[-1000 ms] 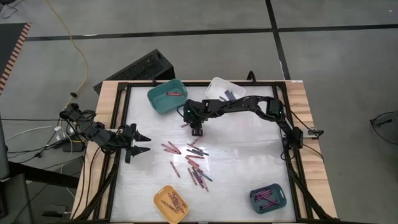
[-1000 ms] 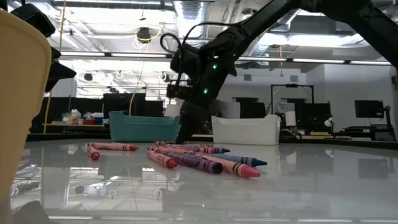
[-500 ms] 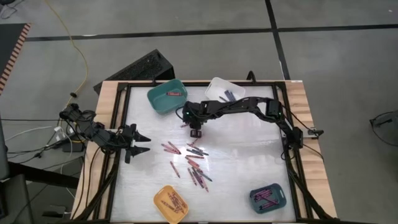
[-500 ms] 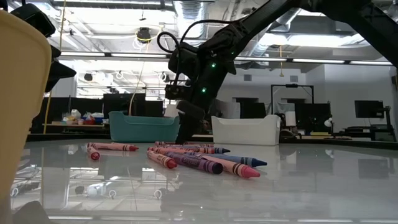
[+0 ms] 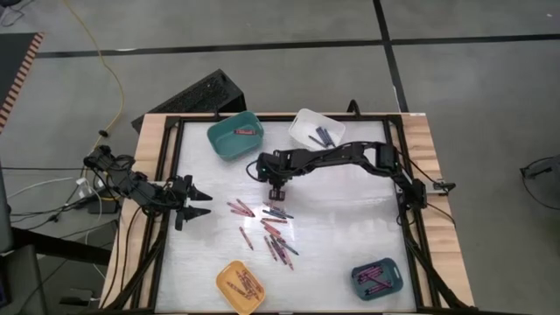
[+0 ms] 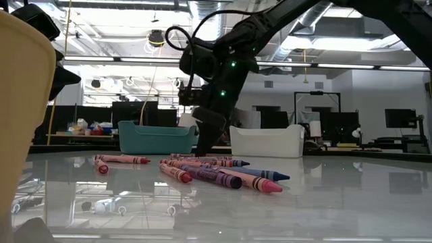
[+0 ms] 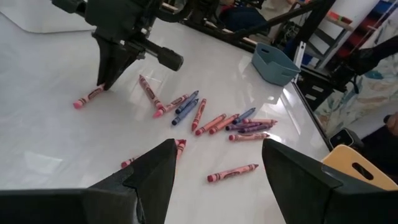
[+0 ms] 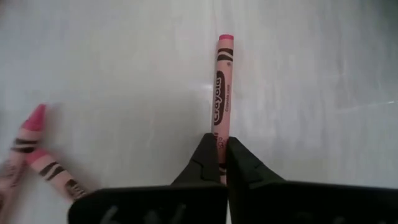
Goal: Sort crayons
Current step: Put the pink crayon into the yellow bin
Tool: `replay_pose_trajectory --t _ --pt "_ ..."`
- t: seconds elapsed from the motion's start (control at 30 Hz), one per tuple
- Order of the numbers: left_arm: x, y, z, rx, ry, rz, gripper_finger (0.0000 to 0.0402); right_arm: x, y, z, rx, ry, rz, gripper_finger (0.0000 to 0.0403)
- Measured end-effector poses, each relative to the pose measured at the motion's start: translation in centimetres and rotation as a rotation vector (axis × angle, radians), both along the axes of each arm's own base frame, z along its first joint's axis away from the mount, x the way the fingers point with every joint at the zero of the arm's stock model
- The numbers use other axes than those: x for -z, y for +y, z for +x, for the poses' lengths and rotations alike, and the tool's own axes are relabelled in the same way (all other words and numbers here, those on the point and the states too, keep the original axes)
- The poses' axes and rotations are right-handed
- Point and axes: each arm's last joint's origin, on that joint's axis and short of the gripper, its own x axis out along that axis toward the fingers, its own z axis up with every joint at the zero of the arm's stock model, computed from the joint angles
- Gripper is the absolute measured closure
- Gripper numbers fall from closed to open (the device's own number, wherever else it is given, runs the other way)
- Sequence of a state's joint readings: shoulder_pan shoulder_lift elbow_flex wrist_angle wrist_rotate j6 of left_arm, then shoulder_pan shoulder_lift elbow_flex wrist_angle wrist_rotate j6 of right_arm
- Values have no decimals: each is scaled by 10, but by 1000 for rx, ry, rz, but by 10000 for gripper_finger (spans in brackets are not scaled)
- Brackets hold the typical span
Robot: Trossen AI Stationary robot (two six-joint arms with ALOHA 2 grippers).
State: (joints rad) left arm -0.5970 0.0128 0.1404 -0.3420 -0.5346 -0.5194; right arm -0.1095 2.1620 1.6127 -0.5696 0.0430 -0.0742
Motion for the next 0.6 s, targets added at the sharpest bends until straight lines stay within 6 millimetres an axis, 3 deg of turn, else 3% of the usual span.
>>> replay_pose_trajectory --t 0.17,0.37,0.6 --pt "0 0 0 4 1 -2 174 -24 25 -4 -37 -54 23 400" --pt "0 0 0 3 1 -10 174 -79 69 -10 -88 -243 34 401" --pt "0 0 0 0 2 -26 174 -106 161 -12 -302 -493 97 401"
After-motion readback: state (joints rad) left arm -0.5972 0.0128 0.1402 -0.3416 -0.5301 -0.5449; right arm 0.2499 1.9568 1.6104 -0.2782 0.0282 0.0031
